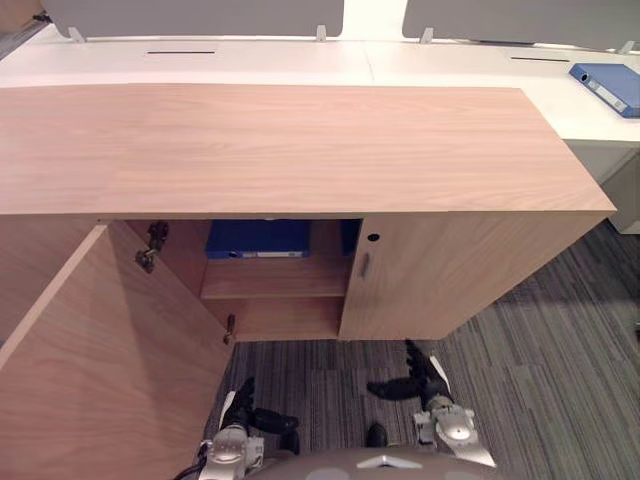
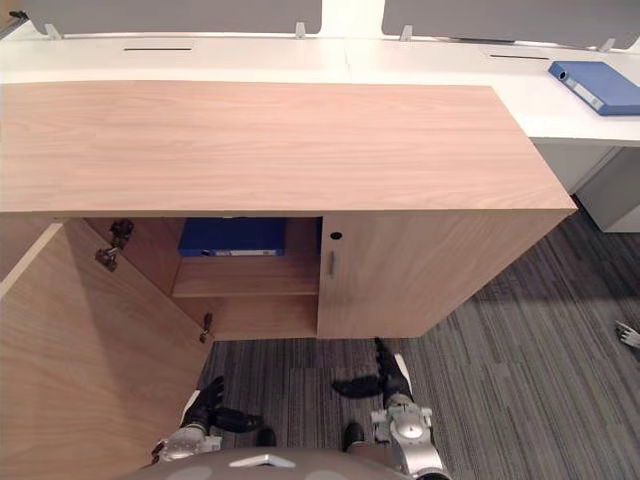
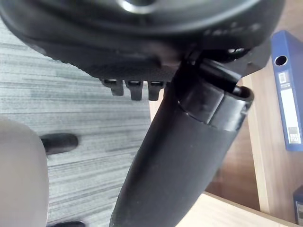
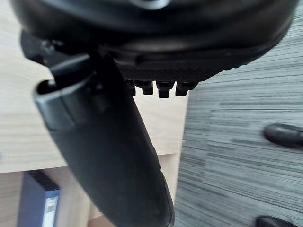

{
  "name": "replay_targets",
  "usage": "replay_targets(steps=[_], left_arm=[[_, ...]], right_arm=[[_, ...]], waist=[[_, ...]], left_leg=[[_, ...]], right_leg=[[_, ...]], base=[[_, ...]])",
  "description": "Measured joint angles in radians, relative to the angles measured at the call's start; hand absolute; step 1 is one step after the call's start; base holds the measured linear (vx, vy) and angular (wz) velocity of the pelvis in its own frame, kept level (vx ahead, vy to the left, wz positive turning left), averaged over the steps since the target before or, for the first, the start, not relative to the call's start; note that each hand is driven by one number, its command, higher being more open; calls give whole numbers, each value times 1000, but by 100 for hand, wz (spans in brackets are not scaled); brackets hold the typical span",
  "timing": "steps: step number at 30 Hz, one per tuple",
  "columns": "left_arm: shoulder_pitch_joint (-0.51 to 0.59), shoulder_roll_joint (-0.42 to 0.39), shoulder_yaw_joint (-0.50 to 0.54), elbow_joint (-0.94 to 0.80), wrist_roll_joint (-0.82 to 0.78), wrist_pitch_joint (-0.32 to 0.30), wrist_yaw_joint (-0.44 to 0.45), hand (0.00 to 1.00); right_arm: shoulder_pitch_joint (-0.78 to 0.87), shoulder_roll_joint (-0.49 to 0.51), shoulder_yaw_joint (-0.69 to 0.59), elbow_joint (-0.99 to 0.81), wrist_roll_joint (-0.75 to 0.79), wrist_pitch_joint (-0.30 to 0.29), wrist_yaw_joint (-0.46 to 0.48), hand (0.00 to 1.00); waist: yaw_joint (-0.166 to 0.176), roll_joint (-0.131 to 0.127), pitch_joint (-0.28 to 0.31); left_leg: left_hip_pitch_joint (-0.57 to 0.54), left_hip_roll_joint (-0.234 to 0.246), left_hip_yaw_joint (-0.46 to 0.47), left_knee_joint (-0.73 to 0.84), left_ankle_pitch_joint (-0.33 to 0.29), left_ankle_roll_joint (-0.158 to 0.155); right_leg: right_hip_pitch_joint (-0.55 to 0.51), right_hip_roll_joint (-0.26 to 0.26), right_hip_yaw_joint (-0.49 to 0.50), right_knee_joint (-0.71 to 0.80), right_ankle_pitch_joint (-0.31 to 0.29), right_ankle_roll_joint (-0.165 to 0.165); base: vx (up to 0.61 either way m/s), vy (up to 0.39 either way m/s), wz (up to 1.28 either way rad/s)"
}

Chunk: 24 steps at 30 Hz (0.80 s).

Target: Walk over to the cabinet, pick up the folder, carry it to the office cabinet, place the folder inside the office cabinet, then close the office cabinet door

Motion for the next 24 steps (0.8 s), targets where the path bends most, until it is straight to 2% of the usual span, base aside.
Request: replay_targets(steps=[7,13,17,20,21,24], left_arm=[[5,0,-4,1,-9,0,-6,100],[-11,12,-4,1,-21,0,-8,100],[-13,14,2,1,-42,4,-7,100],[-12,11,8,-3,-59,7,-5,100],[-14,12,9,-3,-61,9,-4,100],[-21,3,10,-5,-83,9,1,100]], right_arm=[[2,-4,-47,86,5,11,-5,100],[-25,-3,-91,138,9,17,-7,100],[-29,-2,-97,141,29,19,-7,100],[-50,2,-122,158,41,24,-12,100],[-59,3,-122,158,42,24,-13,100],[-87,7,-132,158,46,24,-28,100]], waist=[[-3,1,-1],[-4,-9,10],[-1,-1,14],[4,7,15],[3,7,19],[6,18,44]], left_leg=[[18,1,28,-3,-2,-2],[-38,-13,-13,49,-15,1],[-68,-11,-65,59,-11,-4],[-79,-3,-104,44,10,-13],[-94,2,-130,42,18,-22],[-109,11,-185,46,33,-43]], right_leg=[[-6,1,28,23,-4,0],[-109,-35,13,221,-109,11],[-102,-31,-14,214,-119,18],[-82,-3,-17,176,-113,6],[-81,10,-17,167,-113,-11],[-68,26,-31,166,-119,-33]], base=[[-17,8,-12],[-15,-7,18],[0,-52,40],[27,-54,42],[30,-90,58],[4,-82,57]])
